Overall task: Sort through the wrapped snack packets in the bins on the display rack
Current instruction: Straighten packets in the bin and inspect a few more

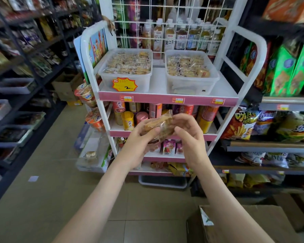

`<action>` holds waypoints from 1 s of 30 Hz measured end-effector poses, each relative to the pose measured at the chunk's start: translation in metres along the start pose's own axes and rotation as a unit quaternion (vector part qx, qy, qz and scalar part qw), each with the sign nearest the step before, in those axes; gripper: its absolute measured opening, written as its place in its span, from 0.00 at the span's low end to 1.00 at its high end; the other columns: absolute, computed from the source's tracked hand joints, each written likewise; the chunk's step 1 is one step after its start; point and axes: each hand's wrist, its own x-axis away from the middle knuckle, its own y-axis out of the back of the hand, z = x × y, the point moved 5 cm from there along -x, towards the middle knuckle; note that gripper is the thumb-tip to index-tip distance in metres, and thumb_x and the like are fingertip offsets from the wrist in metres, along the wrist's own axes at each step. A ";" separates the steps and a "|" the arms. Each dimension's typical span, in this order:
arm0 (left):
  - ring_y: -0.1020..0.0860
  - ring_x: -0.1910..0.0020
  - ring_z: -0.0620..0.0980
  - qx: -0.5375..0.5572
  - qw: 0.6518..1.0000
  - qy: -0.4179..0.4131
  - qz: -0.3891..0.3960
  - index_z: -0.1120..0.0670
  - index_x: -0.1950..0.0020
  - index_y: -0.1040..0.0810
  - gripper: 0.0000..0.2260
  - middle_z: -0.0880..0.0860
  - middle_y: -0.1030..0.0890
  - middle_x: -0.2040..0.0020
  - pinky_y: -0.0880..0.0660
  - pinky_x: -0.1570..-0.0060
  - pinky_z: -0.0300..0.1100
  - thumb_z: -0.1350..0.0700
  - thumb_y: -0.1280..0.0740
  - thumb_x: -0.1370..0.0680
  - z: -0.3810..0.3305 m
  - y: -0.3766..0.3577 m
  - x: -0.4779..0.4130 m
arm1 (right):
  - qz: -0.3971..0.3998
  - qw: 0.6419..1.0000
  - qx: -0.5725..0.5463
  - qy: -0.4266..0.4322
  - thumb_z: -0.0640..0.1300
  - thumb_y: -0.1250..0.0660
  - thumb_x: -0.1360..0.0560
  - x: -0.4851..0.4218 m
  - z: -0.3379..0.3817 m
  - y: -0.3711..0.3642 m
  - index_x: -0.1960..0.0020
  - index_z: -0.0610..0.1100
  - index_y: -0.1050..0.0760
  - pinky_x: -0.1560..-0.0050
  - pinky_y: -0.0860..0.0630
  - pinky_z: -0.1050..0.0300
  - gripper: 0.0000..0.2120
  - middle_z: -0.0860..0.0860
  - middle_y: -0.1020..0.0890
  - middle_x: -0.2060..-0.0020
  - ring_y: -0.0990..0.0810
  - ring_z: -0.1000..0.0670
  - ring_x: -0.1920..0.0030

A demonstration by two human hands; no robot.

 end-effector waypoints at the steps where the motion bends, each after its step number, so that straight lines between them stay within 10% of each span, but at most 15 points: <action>1: 0.18 0.47 0.51 0.013 1.000 0.002 -0.006 0.50 0.42 0.22 0.18 0.51 0.17 0.47 0.21 0.46 0.52 0.54 0.29 0.32 -0.002 0.002 0.000 | -0.017 1.000 0.004 -0.002 0.35 0.37 0.25 -0.002 0.000 0.003 0.40 0.46 0.26 0.49 0.24 0.58 0.16 0.53 0.20 0.49 0.22 0.52 0.46; 15: 0.17 0.46 0.53 0.110 0.994 0.010 0.020 0.55 0.40 0.23 0.16 0.56 0.16 0.47 0.19 0.50 0.50 0.57 0.34 0.28 -0.021 0.025 0.006 | 0.043 0.993 -0.045 -0.102 0.37 0.38 0.22 -0.017 -0.021 -0.015 0.34 0.49 0.27 0.40 0.25 0.58 0.17 0.50 0.20 0.39 0.23 0.50 0.36; 24: 0.18 0.45 0.55 0.071 0.997 0.026 0.008 0.58 0.38 0.26 0.18 0.57 0.17 0.44 0.19 0.51 0.45 0.62 0.32 0.28 -0.011 0.032 0.002 | -0.067 0.969 0.214 -0.101 0.38 0.38 0.21 -0.018 -0.030 -0.009 0.39 0.44 0.21 0.51 0.18 0.57 0.13 0.52 0.16 0.51 0.17 0.55 0.51; 30: 0.17 0.48 0.49 -0.055 0.994 -0.006 -0.090 0.55 0.39 0.25 0.17 0.54 0.17 0.44 0.19 0.53 0.42 0.66 0.30 0.25 -0.009 0.045 -0.004 | -0.106 0.976 0.080 -0.172 0.35 0.36 0.22 -0.017 -0.034 0.005 0.46 0.42 0.19 0.50 0.20 0.54 0.09 0.50 0.14 0.58 0.16 0.52 0.57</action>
